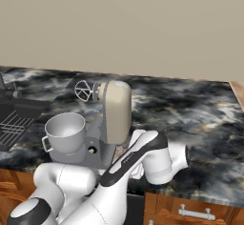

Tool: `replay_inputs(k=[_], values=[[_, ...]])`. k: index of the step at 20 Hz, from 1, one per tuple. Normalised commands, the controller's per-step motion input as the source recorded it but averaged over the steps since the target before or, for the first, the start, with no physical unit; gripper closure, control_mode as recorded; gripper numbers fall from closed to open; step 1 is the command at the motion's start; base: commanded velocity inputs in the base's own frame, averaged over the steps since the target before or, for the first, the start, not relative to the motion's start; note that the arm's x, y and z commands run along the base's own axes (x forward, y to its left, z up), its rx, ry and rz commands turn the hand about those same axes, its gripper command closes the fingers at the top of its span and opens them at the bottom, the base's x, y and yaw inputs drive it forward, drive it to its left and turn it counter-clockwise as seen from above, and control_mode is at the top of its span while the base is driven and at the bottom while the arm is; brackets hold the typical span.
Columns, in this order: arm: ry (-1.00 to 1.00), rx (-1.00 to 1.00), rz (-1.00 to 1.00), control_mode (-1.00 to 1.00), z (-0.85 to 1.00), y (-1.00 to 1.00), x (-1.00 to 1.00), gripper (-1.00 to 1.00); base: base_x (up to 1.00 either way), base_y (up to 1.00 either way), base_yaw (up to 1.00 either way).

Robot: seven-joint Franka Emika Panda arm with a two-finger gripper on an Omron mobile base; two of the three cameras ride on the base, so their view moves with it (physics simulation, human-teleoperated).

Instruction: Add butter and sugar cubes to the stand mixer bowl and then turn on the stand mixer to begin making frosting.

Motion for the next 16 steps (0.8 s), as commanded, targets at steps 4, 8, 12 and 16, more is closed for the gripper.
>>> replay_inputs(k=[4, 8, 12, 16], values=[[0.10, 0.00, -0.02, -1.00, -0.16, 0.00, 0.29, -1.00, 0.00, 0.00, 0.00], [0.07, 0.00, 0.00, -1.00, -0.44, -0.25, -0.05, -1.00, 0.00, 0.00, 0.00], [0.05, 0.00, 0.00, -1.00, -0.30, -0.21, -0.05, -1.00, 0.00, 0.00, 0.00], [0.09, 0.00, -0.04, -1.00, 0.00, 0.00, 0.20, -1.00, 0.00, 0.00, 0.00]])
